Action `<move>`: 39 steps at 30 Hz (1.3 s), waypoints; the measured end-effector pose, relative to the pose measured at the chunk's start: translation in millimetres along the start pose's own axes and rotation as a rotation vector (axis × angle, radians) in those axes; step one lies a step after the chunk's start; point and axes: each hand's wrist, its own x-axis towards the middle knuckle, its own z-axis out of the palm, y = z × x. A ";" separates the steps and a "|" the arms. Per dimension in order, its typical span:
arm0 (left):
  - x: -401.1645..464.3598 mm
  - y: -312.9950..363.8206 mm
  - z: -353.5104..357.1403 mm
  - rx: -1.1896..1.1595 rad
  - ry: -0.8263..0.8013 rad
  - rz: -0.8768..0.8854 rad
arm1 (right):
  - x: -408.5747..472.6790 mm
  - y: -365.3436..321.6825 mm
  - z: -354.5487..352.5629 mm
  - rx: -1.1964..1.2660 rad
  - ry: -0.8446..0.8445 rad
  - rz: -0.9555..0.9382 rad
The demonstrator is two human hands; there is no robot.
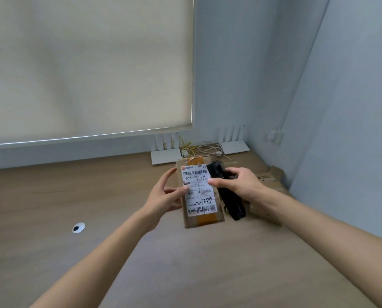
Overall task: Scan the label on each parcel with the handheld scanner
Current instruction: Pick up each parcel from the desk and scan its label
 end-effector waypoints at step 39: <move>-148.7 58.1 -7.1 0.212 0.374 0.262 | -155.4 -80.2 -2.3 -0.962 0.081 -0.125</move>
